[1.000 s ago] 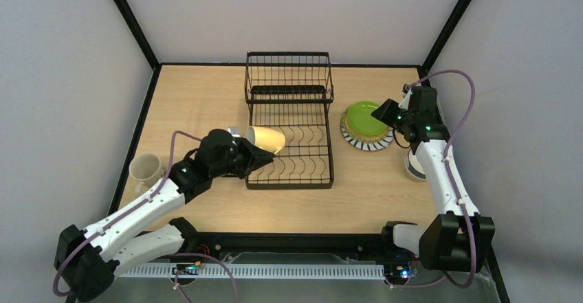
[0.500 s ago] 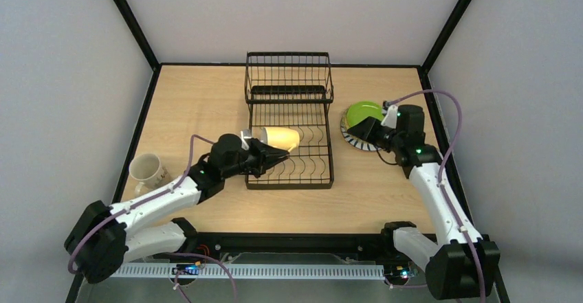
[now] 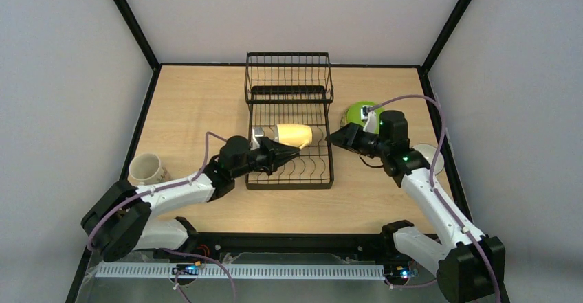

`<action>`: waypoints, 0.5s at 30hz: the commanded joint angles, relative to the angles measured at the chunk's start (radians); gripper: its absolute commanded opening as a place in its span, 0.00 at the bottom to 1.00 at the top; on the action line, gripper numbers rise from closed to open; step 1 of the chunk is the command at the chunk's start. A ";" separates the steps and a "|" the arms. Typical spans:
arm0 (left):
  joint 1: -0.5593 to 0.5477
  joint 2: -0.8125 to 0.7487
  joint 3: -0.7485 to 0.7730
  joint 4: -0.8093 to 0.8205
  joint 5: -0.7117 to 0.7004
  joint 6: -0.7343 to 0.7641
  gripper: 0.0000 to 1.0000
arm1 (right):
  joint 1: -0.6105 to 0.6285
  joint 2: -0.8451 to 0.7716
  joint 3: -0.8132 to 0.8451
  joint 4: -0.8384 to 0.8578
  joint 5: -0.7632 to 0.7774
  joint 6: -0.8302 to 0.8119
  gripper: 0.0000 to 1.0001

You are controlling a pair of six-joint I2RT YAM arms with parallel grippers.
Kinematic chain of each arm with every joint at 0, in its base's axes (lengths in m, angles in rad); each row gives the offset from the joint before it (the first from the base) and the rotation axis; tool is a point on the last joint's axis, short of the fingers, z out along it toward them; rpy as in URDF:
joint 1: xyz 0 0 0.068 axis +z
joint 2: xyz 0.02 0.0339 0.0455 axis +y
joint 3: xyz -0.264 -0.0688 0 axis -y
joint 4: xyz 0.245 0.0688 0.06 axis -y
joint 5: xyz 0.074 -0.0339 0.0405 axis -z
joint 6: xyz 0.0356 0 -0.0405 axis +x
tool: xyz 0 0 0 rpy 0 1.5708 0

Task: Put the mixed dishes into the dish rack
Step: Pass from the left arm to the right

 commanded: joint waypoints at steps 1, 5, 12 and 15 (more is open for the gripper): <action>-0.008 0.010 -0.032 0.238 0.002 -0.009 0.02 | 0.031 -0.018 -0.057 0.083 -0.051 0.103 0.95; -0.018 0.035 -0.058 0.310 -0.003 -0.016 0.02 | 0.068 -0.018 -0.078 0.114 -0.068 0.147 0.95; -0.052 0.109 -0.059 0.420 -0.006 -0.029 0.02 | 0.121 0.004 -0.074 0.162 -0.073 0.199 0.95; -0.057 0.126 -0.061 0.459 -0.006 -0.033 0.02 | 0.129 0.005 -0.074 0.163 -0.078 0.205 0.95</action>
